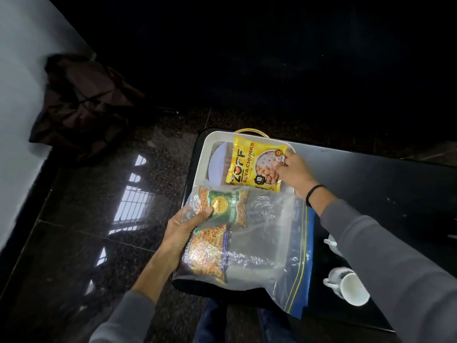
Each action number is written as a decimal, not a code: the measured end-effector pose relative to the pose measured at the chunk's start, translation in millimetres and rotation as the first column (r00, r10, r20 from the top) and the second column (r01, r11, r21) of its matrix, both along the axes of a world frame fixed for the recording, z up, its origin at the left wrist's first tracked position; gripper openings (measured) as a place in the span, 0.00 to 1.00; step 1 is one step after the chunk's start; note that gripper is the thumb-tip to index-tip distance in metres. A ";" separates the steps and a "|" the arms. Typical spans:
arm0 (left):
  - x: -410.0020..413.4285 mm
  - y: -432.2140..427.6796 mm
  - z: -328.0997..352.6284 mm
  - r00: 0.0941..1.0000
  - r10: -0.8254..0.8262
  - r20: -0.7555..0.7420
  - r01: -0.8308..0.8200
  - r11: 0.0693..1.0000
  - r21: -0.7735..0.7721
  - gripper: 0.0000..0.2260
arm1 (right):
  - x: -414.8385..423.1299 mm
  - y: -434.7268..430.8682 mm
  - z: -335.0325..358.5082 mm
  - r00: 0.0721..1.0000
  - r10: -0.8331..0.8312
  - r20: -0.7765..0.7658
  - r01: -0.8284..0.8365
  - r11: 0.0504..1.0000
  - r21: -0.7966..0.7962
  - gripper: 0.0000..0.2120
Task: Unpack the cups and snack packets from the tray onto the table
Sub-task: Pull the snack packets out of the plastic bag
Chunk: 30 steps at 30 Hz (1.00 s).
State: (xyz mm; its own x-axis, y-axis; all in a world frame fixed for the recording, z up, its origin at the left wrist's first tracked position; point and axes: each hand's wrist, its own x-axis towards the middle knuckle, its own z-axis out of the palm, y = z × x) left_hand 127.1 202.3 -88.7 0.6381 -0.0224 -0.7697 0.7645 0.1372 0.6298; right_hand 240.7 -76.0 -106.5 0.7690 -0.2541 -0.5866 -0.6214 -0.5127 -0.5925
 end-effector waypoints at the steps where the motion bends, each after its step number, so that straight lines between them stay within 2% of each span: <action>1: -0.6 -0.3 -1.1 1.000 -0.002 0.006 0.002 1.000 0.000 0.12 | -0.4 -0.9 1.2 1.000 0.025 0.011 -0.025 1.000 -0.018 0.15; 4: 0.5 2.7 -8.6 1.000 0.019 0.006 -0.019 0.998 -0.053 0.14 | -4.0 -3.3 7.6 0.998 0.034 0.055 -0.029 0.996 -0.079 0.19; 7: 1.8 0.5 -3.9 1.000 0.026 -0.004 -0.026 0.998 -0.056 0.27 | -13.5 -8.7 19.1 0.991 -0.014 0.136 0.027 0.996 -0.089 0.13; 9: 1.6 1.3 -4.2 1.000 0.027 0.005 -0.027 0.997 -0.076 0.24 | -23.6 -11.6 29.2 0.980 -0.066 0.186 0.076 0.996 -0.049 0.06; 13: -3.3 -0.4 -0.7 0.999 0.023 0.027 -0.023 1.000 -0.017 0.28 | -51.5 -12.6 54.5 0.931 -0.210 0.298 0.209 0.977 0.036 0.09; 17: -7.5 -0.5 1.3 0.998 0.046 0.043 -0.046 0.999 0.000 0.31 | -90.0 -9.9 78.7 0.813 -0.429 0.394 0.392 0.903 0.175 0.09; 20: -6.4 1.9 -0.4 0.996 0.086 0.007 -0.086 0.996 -0.016 0.37 | -120.6 -3.1 85.8 0.748 -0.577 0.329 0.472 0.810 0.348 0.08; 21: -6.0 2.1 -1.1 0.996 0.091 0.000 -0.091 0.996 -0.023 0.36 | -128.7 -0.2 86.5 0.737 -0.601 0.310 0.476 0.787 0.393 0.08; 25: -6.8 2.3 -2.3 0.997 0.082 -0.008 -0.082 0.996 -0.028 0.17 | -144.5 11.8 83.8 0.666 -0.701 0.257 0.516 0.680 0.521 0.14; 28: -8.5 4.3 -3.9 0.994 0.108 -0.028 -0.108 0.994 -0.030 0.16 | -139.3 24.9 84.6 0.590 -0.790 0.169 0.609 0.573 0.549 0.18; 30: -8.7 4.6 -3.9 0.995 0.098 -0.026 -0.099 0.995 -0.012 0.19 | -134.4 27.6 86.6 0.631 -0.773 0.065 0.609 0.545 0.577 0.20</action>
